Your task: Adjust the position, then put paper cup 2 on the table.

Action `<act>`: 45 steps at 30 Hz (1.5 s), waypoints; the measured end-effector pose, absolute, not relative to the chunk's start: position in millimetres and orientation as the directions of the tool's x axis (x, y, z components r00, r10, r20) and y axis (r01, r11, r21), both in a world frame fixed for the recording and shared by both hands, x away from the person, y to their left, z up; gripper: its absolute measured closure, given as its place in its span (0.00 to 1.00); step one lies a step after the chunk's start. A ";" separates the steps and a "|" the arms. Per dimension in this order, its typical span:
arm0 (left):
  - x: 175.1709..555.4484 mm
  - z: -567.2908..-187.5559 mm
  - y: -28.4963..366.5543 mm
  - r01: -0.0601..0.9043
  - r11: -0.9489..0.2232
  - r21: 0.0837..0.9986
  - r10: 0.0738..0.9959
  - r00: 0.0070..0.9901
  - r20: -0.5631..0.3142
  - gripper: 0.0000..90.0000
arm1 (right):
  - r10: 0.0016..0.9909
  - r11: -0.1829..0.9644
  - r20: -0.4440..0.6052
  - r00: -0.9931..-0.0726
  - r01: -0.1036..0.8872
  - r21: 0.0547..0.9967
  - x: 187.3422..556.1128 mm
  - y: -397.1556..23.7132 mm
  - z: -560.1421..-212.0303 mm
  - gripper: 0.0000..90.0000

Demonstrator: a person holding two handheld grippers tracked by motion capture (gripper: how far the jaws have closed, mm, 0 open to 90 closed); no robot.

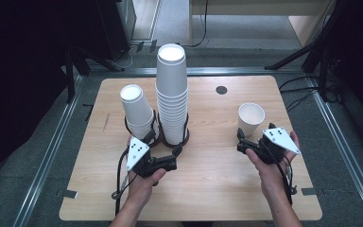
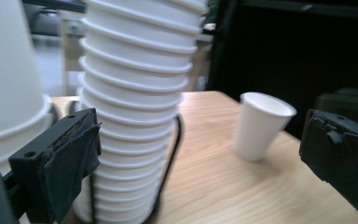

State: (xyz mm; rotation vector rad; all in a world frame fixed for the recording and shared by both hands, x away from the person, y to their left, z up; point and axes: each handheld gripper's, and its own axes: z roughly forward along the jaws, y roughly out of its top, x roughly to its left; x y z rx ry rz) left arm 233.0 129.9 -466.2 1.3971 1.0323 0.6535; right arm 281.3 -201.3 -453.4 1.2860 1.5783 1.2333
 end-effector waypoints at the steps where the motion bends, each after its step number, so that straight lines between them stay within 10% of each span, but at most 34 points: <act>1: 234.2 -466.4 129.7 0.206 0.109 0.972 0.883 0.428 -0.190 0.00 | 0.973 0.035 0.025 -0.230 0.251 0.967 281.3 -198.8 -449.8 0.00; 45: 283.4 -457.0 110.8 0.187 0.039 0.982 0.958 0.274 -0.090 0.00 | 0.822 0.021 0.053 -0.567 0.123 0.992 314.5 -43.3 -327.7 0.00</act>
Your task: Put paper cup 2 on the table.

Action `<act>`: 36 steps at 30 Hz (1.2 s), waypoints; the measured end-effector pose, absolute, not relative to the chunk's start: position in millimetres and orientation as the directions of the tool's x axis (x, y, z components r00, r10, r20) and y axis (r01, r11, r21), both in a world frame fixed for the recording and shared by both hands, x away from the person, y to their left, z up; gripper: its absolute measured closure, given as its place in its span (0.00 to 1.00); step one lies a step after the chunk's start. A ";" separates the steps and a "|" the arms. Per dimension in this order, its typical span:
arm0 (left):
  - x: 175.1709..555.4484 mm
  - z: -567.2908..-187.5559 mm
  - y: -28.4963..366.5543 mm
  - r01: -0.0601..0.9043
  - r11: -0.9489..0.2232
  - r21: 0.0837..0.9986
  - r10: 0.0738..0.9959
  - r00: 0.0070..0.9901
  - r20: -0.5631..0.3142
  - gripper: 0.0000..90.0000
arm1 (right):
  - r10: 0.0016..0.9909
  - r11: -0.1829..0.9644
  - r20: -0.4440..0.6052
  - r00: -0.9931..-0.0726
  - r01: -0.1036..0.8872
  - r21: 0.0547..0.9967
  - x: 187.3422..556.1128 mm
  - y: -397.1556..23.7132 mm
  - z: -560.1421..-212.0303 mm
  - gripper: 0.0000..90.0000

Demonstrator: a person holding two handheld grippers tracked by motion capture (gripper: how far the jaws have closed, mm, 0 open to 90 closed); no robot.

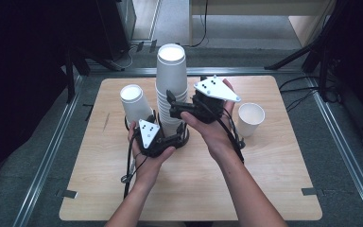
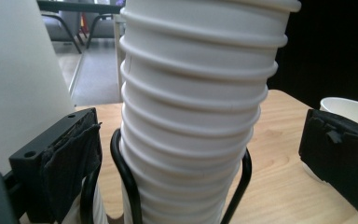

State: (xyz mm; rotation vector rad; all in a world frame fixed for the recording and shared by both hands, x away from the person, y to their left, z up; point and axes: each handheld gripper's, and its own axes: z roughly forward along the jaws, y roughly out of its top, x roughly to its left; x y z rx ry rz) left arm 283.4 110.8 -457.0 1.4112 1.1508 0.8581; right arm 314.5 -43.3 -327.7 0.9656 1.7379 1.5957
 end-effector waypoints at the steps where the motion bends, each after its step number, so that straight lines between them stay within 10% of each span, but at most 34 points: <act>1: 285.1 -455.9 110.3 0.185 0.028 0.982 0.960 0.269 -0.078 0.00 | 0.822 0.020 0.055 -0.566 0.127 0.992 316.6 -41.5 -326.2 0.00; 36: 315.9 -447.4 100.6 0.155 0.025 0.988 0.962 0.265 -0.066 0.04 | 0.783 0.016 0.099 -0.613 0.180 0.984 350.5 -13.6 -327.5 0.12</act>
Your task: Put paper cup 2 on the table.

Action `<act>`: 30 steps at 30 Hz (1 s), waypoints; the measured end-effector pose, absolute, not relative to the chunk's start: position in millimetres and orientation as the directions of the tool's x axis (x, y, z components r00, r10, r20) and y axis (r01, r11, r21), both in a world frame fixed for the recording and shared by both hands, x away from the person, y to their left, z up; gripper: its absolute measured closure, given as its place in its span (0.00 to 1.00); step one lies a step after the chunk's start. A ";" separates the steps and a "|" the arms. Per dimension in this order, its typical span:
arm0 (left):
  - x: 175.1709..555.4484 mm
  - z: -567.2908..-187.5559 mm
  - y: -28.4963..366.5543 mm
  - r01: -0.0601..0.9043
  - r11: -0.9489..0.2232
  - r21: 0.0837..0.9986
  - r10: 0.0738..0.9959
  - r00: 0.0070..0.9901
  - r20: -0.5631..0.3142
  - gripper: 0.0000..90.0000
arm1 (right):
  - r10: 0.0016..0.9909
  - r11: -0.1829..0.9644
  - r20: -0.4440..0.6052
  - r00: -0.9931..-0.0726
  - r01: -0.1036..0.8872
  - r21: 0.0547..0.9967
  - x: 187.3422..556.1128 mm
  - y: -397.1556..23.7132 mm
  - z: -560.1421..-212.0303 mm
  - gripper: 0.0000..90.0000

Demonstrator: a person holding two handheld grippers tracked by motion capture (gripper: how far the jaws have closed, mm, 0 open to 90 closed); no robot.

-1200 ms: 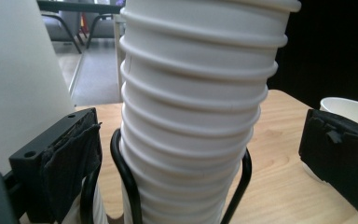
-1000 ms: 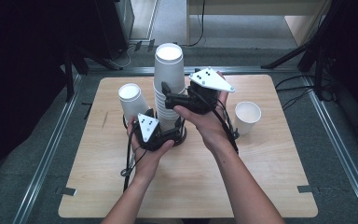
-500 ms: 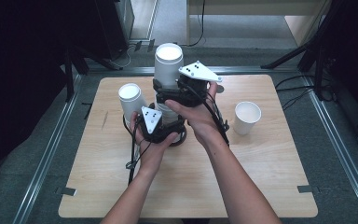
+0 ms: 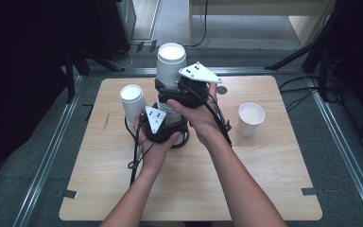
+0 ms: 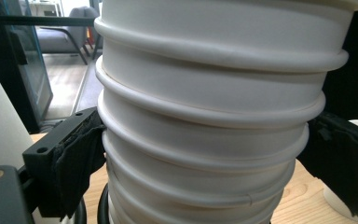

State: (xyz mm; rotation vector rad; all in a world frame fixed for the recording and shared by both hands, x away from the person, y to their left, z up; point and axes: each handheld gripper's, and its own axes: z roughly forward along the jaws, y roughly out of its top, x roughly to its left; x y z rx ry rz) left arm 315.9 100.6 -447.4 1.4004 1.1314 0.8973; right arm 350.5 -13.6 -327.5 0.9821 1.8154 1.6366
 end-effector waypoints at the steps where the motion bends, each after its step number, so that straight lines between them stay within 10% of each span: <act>1: 315.8 -447.4 100.6 0.155 0.025 0.988 0.962 0.266 -0.066 0.04 | 0.783 0.014 0.101 -0.614 0.180 0.984 350.4 -13.8 -326.8 0.12; 30: 315.2 -446.4 100.7 0.163 0.029 0.986 0.961 0.266 -0.072 0.04 | 0.810 -0.034 0.090 -0.579 0.107 0.994 344.8 -13.5 -297.9 0.17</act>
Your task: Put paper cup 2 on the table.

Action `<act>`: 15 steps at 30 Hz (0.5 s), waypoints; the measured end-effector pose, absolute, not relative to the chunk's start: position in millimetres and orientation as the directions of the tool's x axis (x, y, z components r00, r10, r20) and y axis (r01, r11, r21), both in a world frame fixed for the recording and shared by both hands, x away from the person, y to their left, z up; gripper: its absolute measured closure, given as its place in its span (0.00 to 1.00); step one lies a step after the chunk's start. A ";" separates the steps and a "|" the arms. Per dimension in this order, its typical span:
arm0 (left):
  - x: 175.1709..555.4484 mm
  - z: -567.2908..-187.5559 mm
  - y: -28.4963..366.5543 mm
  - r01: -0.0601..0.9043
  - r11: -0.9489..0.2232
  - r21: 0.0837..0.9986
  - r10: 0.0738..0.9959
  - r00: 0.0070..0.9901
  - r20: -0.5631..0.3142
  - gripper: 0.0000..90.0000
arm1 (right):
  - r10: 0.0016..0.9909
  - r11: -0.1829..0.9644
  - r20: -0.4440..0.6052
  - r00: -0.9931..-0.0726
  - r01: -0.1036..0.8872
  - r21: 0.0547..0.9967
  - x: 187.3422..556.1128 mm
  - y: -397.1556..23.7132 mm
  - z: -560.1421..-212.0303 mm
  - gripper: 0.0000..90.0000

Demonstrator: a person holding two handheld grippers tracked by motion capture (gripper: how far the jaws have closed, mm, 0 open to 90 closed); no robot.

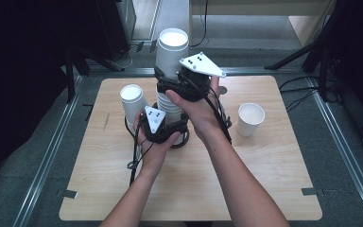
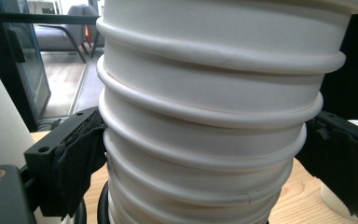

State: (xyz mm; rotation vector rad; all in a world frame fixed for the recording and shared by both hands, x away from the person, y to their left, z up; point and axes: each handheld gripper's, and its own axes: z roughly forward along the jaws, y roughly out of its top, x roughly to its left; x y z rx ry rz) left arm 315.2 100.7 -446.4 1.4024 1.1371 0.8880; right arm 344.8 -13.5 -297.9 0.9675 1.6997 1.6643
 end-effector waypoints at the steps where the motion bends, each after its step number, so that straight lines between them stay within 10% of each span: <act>1: 315.2 -446.4 100.7 0.163 0.029 0.986 0.961 0.266 -0.072 0.04 | 0.811 -0.038 0.094 -0.577 0.108 0.993 344.4 -13.5 -296.1 0.17; 15: 315.2 -446.7 100.7 0.161 0.027 0.987 0.962 0.266 -0.070 0.04 | 0.816 -0.074 0.101 -0.570 0.070 0.995 337.7 -19.9 -271.2 0.18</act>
